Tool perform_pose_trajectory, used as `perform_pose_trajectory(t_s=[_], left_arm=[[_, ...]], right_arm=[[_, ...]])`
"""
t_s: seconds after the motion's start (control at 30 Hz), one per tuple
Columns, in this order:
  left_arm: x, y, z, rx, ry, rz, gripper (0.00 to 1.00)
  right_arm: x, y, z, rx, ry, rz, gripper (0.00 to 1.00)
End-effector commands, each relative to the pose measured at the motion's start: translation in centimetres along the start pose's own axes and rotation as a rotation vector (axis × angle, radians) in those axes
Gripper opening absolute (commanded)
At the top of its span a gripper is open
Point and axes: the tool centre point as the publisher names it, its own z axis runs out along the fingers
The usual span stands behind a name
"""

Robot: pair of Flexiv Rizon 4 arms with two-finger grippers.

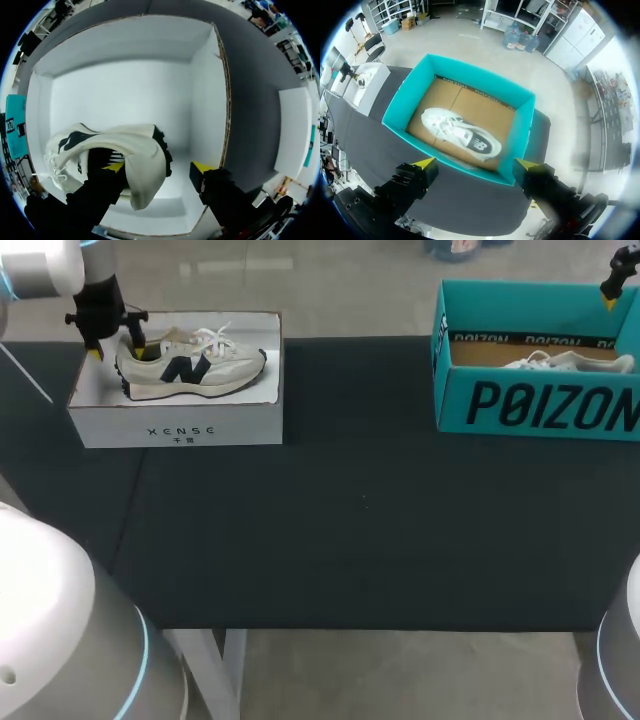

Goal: Take the shoe out of the shoebox, open the shoe tongue, remove and reinsert the insole, then place the shoe into the shoebox

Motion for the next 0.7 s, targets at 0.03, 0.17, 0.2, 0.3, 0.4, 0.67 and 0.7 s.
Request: perform_pose_trajectory(t_s=[0.03,0.17,0.2,0.3,0.4,0.67,0.7], left_arm=[[0.1,0.6,0.7,0.015,-0.017,0.006,0.73],[0.3,0.5,1.3,0.022,-0.027,0.013,0.70],[0.3,0.5,1.5,0.023,-0.027,0.015,0.69],[0.6,0.6,2.0,0.034,-0.021,0.011,0.67],[0.7,0.6,2.3,0.039,-0.017,0.012,0.67],[0.7,0.5,3.0,0.053,-0.018,0.017,0.49],[0.7,0.5,3.0,0.054,-0.019,0.017,0.46]], right_arm=[[0.0,0.0,0.0,0.000,-0.001,0.001,1.00],[0.0,0.0,0.0,0.000,-0.001,0.001,1.00],[0.0,0.0,0.0,0.000,-0.001,0.001,1.00],[0.0,0.0,0.0,0.000,-0.001,0.001,1.00],[0.0,0.0,0.0,0.000,-0.001,0.001,1.00],[0.0,0.0,0.0,0.000,-0.001,0.001,1.00],[0.0,0.0,0.0,0.000,-0.001,0.001,1.00]])
